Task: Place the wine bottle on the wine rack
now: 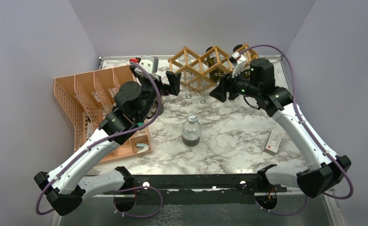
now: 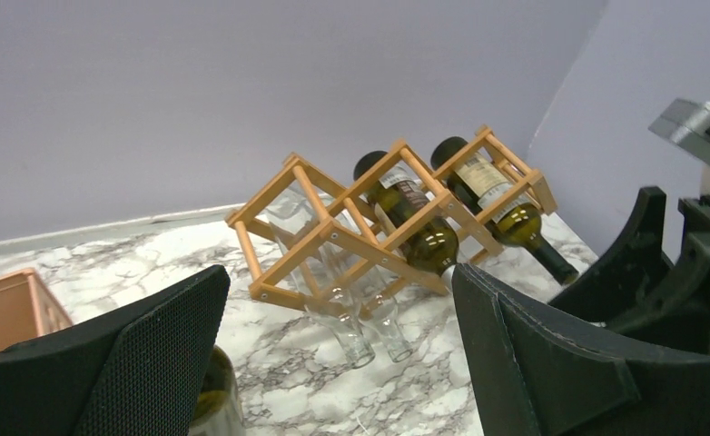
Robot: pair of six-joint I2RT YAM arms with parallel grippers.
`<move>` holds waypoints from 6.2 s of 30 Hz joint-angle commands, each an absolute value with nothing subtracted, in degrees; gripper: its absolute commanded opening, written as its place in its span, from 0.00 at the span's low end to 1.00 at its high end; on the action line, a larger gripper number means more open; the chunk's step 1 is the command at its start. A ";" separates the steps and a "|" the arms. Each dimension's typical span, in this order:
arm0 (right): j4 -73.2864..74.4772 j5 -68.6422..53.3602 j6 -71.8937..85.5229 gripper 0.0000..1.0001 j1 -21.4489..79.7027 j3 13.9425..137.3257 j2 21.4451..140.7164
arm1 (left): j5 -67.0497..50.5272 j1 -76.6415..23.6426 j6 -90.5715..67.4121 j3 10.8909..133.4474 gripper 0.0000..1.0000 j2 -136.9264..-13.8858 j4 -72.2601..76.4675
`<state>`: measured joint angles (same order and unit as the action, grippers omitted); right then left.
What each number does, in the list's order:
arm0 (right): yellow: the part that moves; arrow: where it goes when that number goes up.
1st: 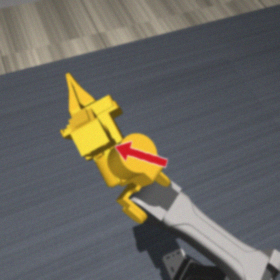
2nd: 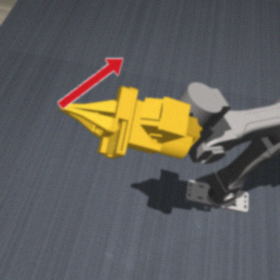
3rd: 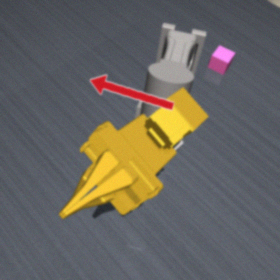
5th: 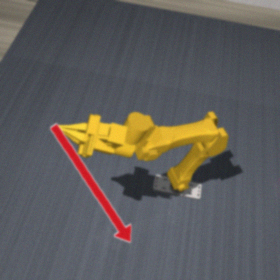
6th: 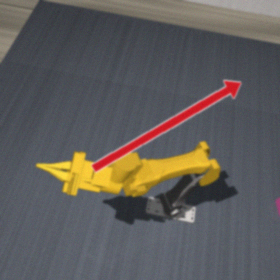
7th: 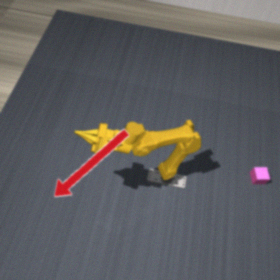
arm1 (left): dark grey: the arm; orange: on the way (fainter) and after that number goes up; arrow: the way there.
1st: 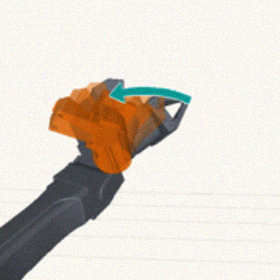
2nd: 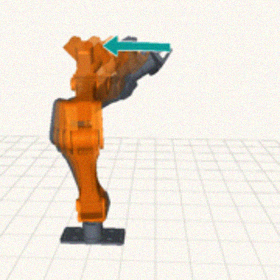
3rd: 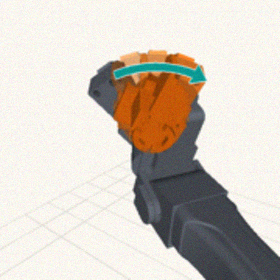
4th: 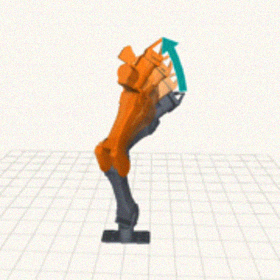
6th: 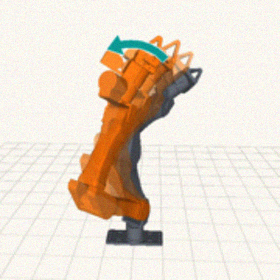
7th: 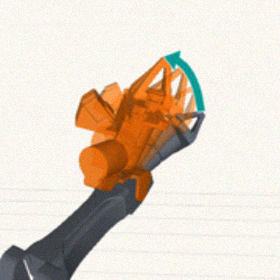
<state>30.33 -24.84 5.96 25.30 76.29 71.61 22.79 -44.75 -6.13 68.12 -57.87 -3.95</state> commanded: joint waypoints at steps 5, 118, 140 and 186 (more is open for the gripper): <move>37.36 -19.66 4.49 0.59 33.55 85.00 75.93 | 30.02 -44.65 -5.45 64.25 0.99 -50.55 1.18; 19.95 2.95 19.40 0.06 55.01 42.68 76.99 | 4.13 -37.59 -20.30 53.91 0.95 -81.27 -11.63; 18.54 5.11 20.42 0.49 55.00 43.06 82.41 | 0.57 -37.39 -20.16 55.73 0.70 -88.33 -13.84; 1.60 8.62 14.37 0.01 54.99 37.83 77.38 | 2.04 -37.18 -20.30 56.46 0.55 -81.90 -14.68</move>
<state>3.55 6.57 14.52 55.29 37.32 83.20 2.11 -36.73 -19.75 55.72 -85.62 -11.81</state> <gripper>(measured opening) 0.391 0.514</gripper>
